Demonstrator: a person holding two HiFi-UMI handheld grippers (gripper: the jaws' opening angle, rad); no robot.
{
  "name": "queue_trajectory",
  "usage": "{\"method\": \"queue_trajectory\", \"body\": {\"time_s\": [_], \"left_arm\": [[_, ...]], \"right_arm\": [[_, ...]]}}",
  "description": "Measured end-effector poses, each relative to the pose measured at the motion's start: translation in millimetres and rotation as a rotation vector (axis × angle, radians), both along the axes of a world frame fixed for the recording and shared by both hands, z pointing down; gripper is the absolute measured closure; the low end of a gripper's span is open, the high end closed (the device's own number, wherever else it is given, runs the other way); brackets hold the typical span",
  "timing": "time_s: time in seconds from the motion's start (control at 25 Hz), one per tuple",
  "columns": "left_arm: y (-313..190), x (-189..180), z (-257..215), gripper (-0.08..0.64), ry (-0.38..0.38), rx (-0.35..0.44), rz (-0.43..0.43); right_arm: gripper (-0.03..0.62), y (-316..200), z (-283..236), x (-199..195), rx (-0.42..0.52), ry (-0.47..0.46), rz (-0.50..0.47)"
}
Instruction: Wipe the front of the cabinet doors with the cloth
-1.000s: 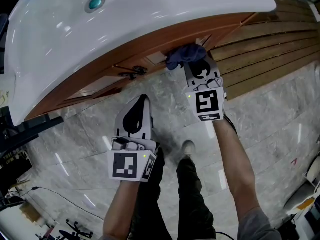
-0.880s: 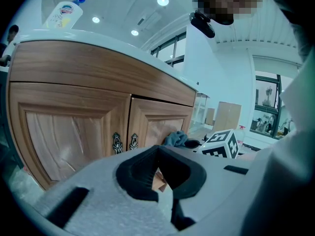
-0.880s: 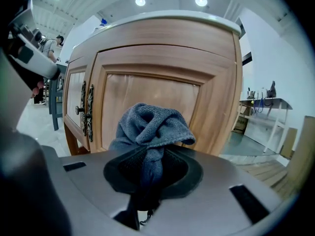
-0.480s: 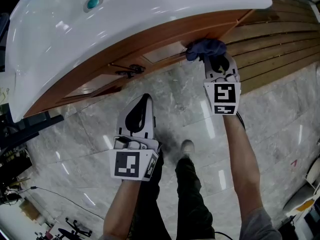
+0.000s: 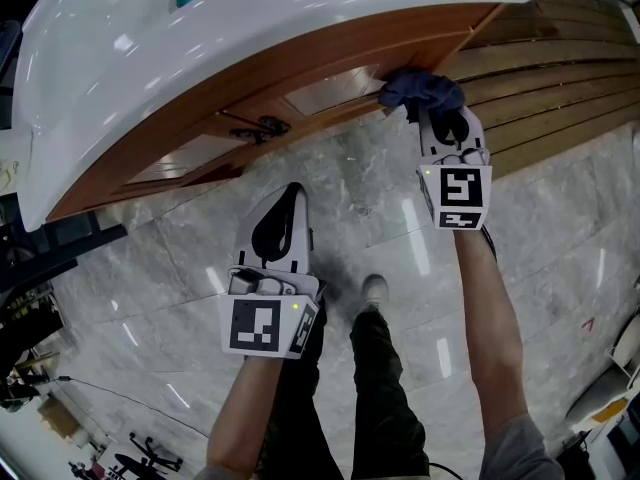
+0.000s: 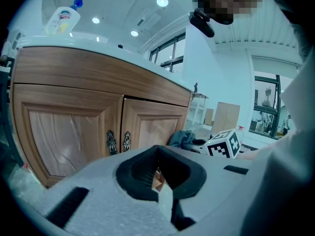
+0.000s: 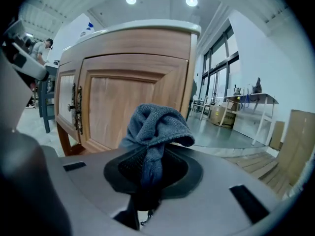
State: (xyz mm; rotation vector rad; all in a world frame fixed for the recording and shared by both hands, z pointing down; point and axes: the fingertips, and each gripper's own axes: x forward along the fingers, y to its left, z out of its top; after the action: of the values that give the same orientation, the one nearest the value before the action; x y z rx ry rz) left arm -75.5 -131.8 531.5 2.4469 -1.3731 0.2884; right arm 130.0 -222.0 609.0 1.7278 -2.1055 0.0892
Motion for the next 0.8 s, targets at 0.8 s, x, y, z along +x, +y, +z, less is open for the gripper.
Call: {"method": "queue_trajectory", "body": {"time_s": [0.8], "left_arm": [[17.4, -47.3, 11.9, 0.552, -0.017, 0.002, -0.059]], "right_arm": [[0.529, 69.5, 43.9, -180.0, -0.051, -0.093, -0.274]]}}
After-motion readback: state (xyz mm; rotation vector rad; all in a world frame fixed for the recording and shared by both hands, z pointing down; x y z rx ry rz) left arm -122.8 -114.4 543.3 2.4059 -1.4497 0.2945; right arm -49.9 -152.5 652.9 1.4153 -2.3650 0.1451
